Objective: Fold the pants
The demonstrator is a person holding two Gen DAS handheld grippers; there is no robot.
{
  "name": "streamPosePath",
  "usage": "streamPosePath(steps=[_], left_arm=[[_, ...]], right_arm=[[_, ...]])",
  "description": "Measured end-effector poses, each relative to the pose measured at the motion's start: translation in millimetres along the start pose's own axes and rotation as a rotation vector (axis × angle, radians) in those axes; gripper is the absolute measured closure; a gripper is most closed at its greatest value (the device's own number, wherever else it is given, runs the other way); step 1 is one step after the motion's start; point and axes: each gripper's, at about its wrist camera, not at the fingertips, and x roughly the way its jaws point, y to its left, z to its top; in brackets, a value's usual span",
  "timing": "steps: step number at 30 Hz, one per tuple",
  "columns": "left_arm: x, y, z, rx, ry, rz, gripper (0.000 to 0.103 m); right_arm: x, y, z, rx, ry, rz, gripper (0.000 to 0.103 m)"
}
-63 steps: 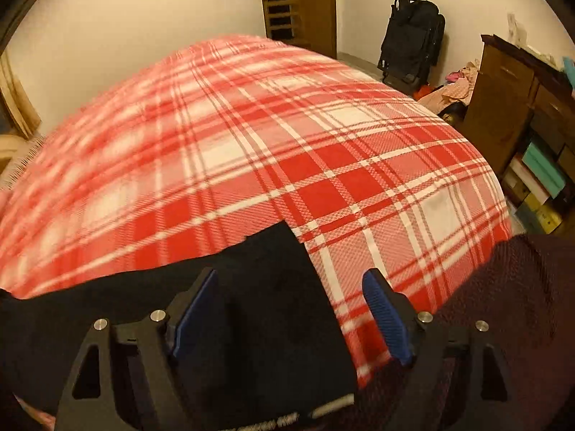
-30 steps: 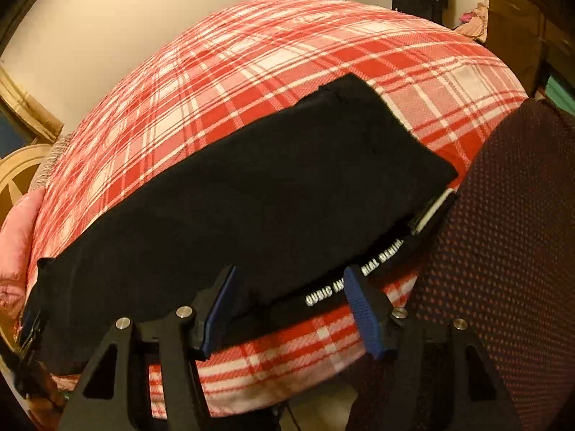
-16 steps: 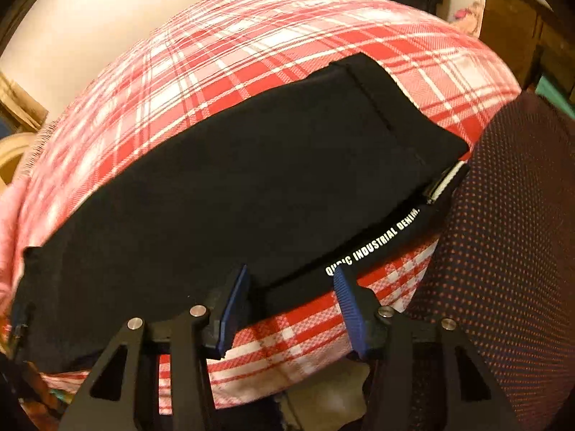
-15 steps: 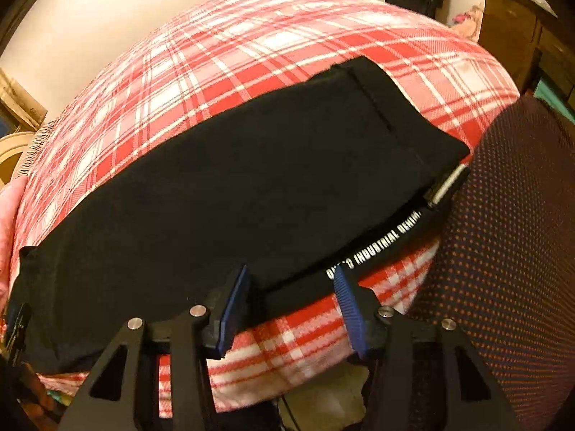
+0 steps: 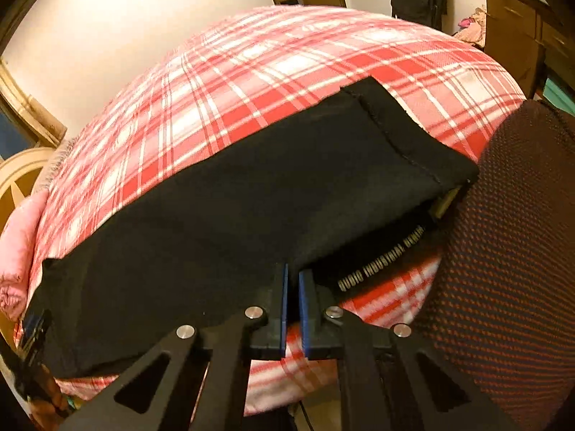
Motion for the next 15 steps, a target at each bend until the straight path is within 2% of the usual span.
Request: streamPosePath(steps=[6, 7, 10, 12, 14, 15], left_arm=[[-1, -5, 2, 0.005, 0.001, -0.026, 0.001], [-1, -7, 1, 0.013, 0.003, -0.028, 0.001], [0, -13, -1, 0.051, 0.008, -0.039, 0.001], [1, -17, -2, 0.068, 0.009, -0.045, 0.001], [0, -19, -2, 0.075, 0.006, -0.058, 0.001], [1, -20, -1, 0.076, 0.005, -0.062, 0.001]], right_arm=[[17, -3, -11, -0.019, 0.054, -0.049, 0.098], [16, -2, -11, -0.026, 0.059, -0.05, 0.094], [0, -8, -4, -0.012, 0.083, -0.053, 0.088], [-21, -17, 4, 0.003, 0.036, -0.08, 0.086], [-45, -24, 17, -0.004, -0.068, -0.11, 0.073], [-48, -26, 23, -0.002, -0.094, -0.114, 0.056]])
